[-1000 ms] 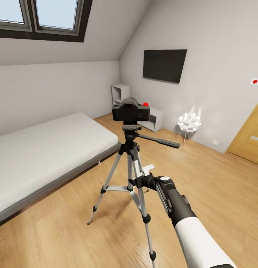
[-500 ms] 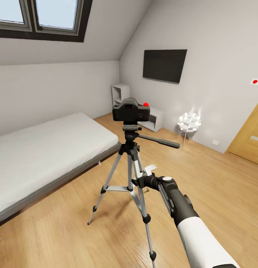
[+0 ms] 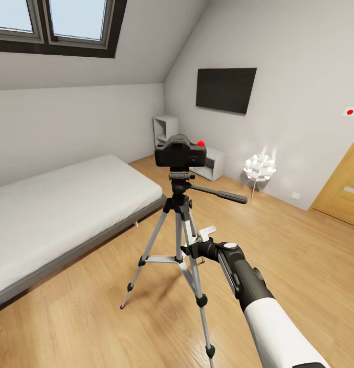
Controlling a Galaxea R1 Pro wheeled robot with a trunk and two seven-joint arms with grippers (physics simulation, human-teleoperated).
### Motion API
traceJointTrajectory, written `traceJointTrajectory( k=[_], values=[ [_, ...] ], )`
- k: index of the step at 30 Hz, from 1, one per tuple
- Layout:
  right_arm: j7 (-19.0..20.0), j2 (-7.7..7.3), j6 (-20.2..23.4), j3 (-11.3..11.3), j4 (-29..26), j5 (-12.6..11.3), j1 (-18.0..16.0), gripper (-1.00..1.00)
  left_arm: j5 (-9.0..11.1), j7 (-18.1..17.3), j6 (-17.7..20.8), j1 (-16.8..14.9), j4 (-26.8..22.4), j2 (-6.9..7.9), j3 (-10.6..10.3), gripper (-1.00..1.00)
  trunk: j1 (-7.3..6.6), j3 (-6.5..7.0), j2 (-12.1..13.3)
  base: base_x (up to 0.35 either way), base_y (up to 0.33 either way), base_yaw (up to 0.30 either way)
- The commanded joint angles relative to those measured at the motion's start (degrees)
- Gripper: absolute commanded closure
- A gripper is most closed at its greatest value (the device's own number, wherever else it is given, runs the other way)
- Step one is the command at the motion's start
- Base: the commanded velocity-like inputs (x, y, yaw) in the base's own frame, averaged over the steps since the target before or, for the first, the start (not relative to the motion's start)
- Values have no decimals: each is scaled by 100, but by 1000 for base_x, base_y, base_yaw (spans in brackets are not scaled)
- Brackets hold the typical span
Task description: Attach the digital camera to the camera tripod in the bedroom.
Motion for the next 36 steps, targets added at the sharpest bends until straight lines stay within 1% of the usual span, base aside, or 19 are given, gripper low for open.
traceJointTrajectory(
  k=[1, 20, 21, 25, 32, 36],
  values=[
    [34, 2, 12, -9, -8, 86, -4, -100, 30, 19, 25, -4, -4, 1, -48, -100, 3, -11, -11, 0, 0, 0],
    [33, 1, 26, -18, -8, 86, -4, -100, 30, 18, 23, -4, -4, -5, -48, -100, 3, -11, -11, 0, 0, 0],
    [33, 1, 21, -18, -8, 84, -4, -100, 27, 18, 25, -4, -4, -57, -52, -100, 3, -11, -11, -213, 0, 0],
    [-14, 1, 21, -18, -8, 78, -4, -100, 2, 18, 30, -4, -4, -105, -49, -100, 3, -11, -11, -227, 0, 0],
    [-47, 1, 21, -18, -8, 77, -4, -100, -21, 18, 31, -4, -4, -104, -48, -100, 3, -11, -11, -37, 0, 0],
    [-58, 1, 20, -18, -8, 77, -4, -100, -28, 17, 32, -4, -4, -111, -48, -100, 3, -11, -11, -178, 0, 0]
  ],
)
